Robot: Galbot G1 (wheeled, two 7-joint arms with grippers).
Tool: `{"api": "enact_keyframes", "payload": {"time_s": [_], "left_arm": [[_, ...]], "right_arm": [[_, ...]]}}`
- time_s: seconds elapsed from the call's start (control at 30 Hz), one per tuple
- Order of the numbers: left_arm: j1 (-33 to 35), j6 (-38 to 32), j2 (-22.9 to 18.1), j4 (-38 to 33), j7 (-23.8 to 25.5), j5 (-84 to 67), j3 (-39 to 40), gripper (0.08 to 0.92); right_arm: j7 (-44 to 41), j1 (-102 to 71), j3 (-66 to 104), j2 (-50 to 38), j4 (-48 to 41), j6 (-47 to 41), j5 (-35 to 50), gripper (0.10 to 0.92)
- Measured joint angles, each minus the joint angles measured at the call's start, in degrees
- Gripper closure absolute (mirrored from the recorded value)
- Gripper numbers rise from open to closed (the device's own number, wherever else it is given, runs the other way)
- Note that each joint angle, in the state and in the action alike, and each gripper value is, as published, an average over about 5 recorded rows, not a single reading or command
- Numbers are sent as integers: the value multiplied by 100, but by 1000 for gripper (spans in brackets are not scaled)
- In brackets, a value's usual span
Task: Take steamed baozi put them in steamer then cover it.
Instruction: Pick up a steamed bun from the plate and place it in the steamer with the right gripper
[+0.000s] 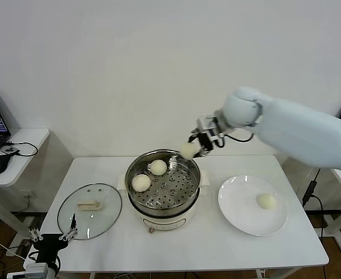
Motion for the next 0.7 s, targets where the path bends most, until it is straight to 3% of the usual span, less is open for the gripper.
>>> {"api": "enact_keyframes", "payload": {"time_s": [0.7], "left_arm": [[1,-48,-108,28,-26,-44,-28,177]], "right_arm": [[-124,-111,-909,1075,111,1587,-821,418]]}}
